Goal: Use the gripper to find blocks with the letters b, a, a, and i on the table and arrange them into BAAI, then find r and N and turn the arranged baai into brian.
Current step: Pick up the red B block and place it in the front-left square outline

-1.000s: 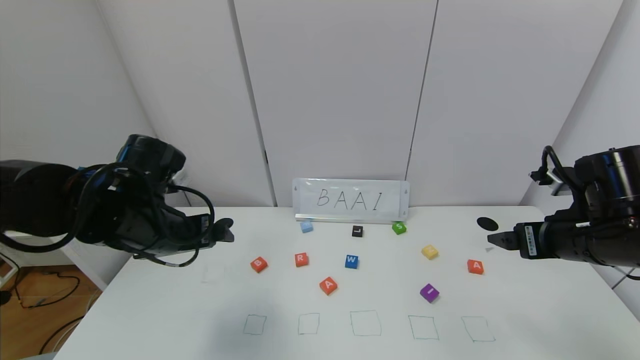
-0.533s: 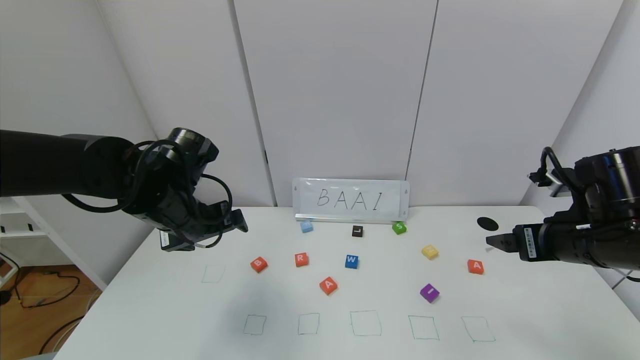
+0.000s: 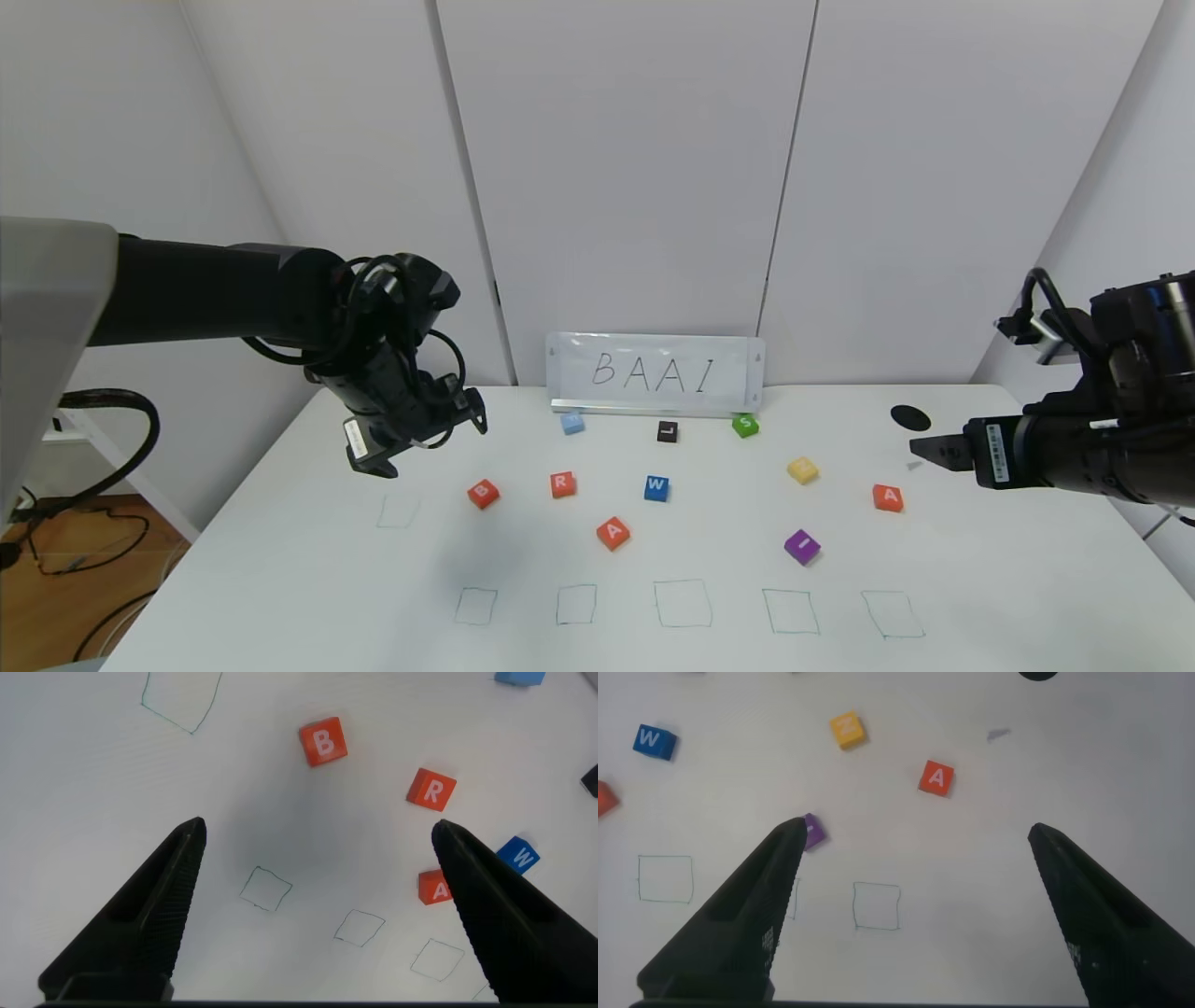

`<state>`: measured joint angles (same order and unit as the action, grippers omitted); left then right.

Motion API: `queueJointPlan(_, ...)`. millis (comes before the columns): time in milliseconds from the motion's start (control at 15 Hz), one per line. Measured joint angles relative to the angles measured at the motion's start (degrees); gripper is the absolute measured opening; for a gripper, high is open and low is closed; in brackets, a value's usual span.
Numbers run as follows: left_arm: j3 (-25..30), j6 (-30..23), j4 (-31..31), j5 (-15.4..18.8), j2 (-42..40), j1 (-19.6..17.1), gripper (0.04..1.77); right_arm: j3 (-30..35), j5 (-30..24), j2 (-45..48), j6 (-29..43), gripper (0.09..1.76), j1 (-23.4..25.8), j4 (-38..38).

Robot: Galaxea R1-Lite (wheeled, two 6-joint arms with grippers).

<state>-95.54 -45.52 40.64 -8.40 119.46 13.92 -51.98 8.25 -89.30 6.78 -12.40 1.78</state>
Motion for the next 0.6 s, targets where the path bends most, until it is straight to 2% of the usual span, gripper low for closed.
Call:
queueJointPlan(267, -6.97, -3.58, 3.85, 0.00, 6.25, 0.16, 1.72, 0.20, 0.09, 0.40, -0.11, 1.71, -0.28, -0.20)
queueJointPlan(600, -9.14, -6.18, 3.23, -0.63, 13.24, -0.17, 1.72, 0.22, 0.09, 0.43, -0.11, 1.71, -0.33, -0.20)
